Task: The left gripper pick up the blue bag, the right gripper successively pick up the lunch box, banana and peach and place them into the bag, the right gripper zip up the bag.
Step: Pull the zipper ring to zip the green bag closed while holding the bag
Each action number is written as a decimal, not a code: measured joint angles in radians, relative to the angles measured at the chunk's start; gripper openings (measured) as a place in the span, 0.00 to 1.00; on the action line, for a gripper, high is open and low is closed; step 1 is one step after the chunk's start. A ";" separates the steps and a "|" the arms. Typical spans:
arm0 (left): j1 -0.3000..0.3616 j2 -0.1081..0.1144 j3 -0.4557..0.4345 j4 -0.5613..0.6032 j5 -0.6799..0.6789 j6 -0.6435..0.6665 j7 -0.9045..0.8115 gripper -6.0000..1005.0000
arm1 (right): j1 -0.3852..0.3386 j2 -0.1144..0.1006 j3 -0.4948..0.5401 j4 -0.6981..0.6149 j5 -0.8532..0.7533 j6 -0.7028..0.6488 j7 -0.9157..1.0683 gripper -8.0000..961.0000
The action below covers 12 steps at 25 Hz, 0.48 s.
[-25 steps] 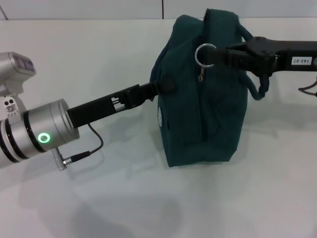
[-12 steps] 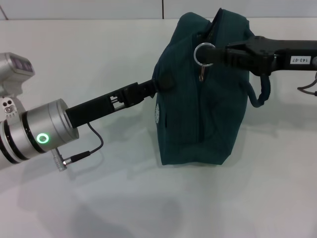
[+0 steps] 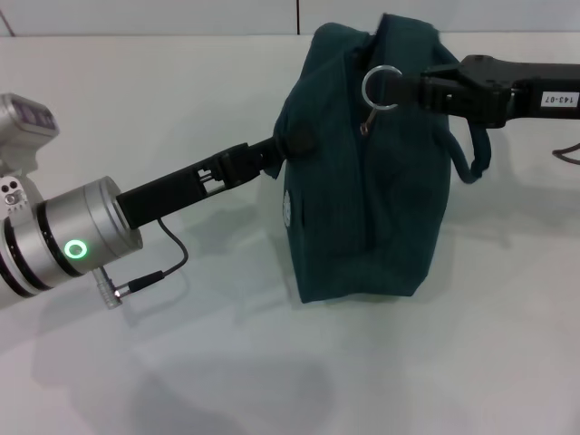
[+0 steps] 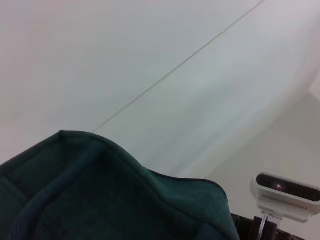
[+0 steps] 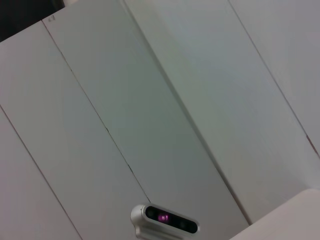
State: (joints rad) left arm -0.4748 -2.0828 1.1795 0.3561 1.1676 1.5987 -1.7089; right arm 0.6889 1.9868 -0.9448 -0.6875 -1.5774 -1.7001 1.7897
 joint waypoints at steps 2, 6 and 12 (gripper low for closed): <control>0.000 -0.001 0.000 0.000 -0.003 0.000 0.000 0.06 | -0.001 0.000 0.002 0.000 0.000 0.002 0.000 0.02; -0.002 -0.001 0.001 0.000 -0.001 0.001 0.001 0.06 | -0.004 -0.001 0.018 -0.003 0.005 0.002 0.000 0.02; -0.004 -0.001 0.006 0.000 0.003 0.021 0.023 0.06 | -0.007 -0.007 0.048 0.003 0.008 0.002 0.001 0.02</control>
State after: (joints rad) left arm -0.4788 -2.0835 1.1858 0.3558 1.1704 1.6197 -1.6859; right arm 0.6821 1.9803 -0.8967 -0.6842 -1.5697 -1.6981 1.7902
